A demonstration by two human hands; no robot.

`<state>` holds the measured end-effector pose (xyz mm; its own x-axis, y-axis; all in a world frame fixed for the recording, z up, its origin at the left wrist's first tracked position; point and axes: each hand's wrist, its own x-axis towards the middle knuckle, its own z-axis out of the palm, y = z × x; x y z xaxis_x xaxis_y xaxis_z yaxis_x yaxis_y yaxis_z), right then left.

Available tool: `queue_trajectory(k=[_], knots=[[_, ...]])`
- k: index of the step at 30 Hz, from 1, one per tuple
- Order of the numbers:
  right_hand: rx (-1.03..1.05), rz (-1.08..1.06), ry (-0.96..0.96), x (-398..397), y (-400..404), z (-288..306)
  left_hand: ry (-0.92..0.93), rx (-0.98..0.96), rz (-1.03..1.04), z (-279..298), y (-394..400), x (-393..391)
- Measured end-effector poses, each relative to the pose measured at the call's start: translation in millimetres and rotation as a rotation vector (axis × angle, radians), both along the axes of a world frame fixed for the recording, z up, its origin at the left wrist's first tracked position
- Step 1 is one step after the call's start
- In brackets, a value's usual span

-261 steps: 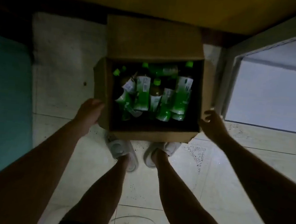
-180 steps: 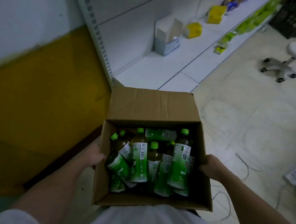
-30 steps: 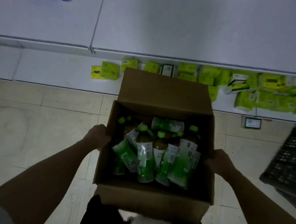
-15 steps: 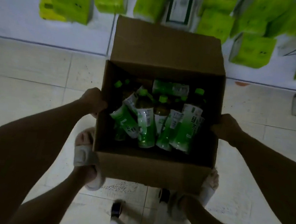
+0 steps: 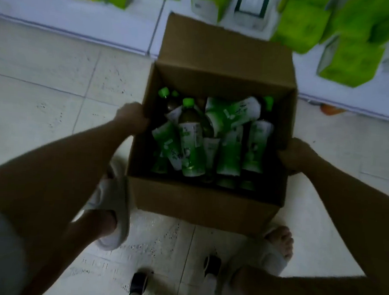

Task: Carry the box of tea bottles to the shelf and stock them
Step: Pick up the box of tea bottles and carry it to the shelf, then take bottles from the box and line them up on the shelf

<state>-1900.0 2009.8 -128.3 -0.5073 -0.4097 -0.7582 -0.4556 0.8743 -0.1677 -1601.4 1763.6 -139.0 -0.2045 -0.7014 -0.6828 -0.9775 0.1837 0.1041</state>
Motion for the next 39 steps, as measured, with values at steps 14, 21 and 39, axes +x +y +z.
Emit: queue_trajectory(k=[14,21,39], knots=[[-0.257,0.259,0.145,117,17,189,0.285,-0.132,-0.061,201,139,49],[-0.475,0.358,0.314,163,39,329,0.409,-0.415,-0.137,329,175,66],[-0.674,0.279,0.215,148,91,328,0.449,-0.553,-0.212,351,236,24]])
